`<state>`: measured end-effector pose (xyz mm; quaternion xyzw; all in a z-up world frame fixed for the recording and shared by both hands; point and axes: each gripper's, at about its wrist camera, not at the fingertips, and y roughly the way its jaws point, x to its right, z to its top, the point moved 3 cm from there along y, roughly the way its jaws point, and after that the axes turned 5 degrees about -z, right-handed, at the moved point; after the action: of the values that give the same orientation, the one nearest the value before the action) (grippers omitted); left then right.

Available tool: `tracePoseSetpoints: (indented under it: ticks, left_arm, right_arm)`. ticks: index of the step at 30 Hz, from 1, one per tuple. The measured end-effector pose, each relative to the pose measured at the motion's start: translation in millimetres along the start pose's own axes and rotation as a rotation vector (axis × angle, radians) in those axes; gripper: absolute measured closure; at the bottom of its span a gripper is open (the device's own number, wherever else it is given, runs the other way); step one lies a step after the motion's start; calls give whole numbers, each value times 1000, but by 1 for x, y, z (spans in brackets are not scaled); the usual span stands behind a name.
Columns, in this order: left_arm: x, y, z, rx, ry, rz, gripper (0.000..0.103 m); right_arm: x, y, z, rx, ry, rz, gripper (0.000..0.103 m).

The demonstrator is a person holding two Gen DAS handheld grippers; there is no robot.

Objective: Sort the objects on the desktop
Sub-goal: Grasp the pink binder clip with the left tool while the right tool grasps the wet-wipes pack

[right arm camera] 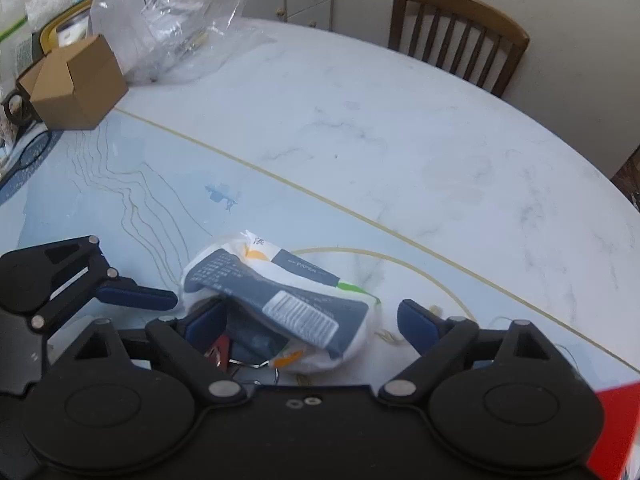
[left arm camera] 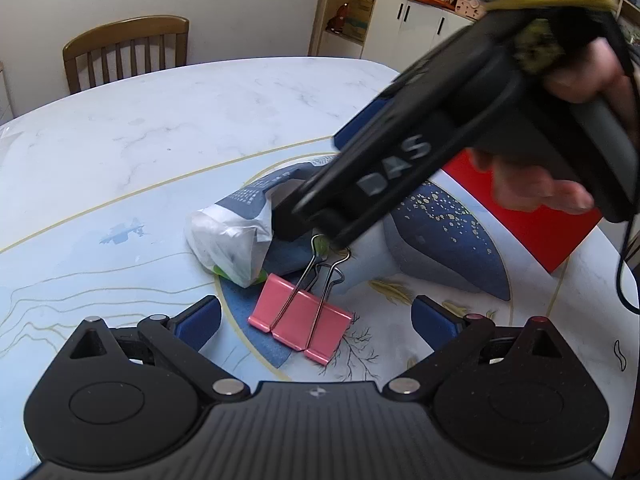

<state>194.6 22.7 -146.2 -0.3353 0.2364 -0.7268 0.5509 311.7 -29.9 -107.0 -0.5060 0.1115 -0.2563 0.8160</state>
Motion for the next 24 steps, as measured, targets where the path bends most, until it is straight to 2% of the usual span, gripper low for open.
tracePoseSetpoints:
  ticks: [11,16,24]
  left_arm:
    - [-2,5,1,-3,19,-15,4]
    - [-2,10,0,-18,21,-22,10]
    - [0,10,-1,-13,57,-19,26]
  right_arm:
    - [7,38,7,-46,44,7,21]
    - [8,42,6,-43,60,7,24]
    - [10,39,6,-33,66,4,31]
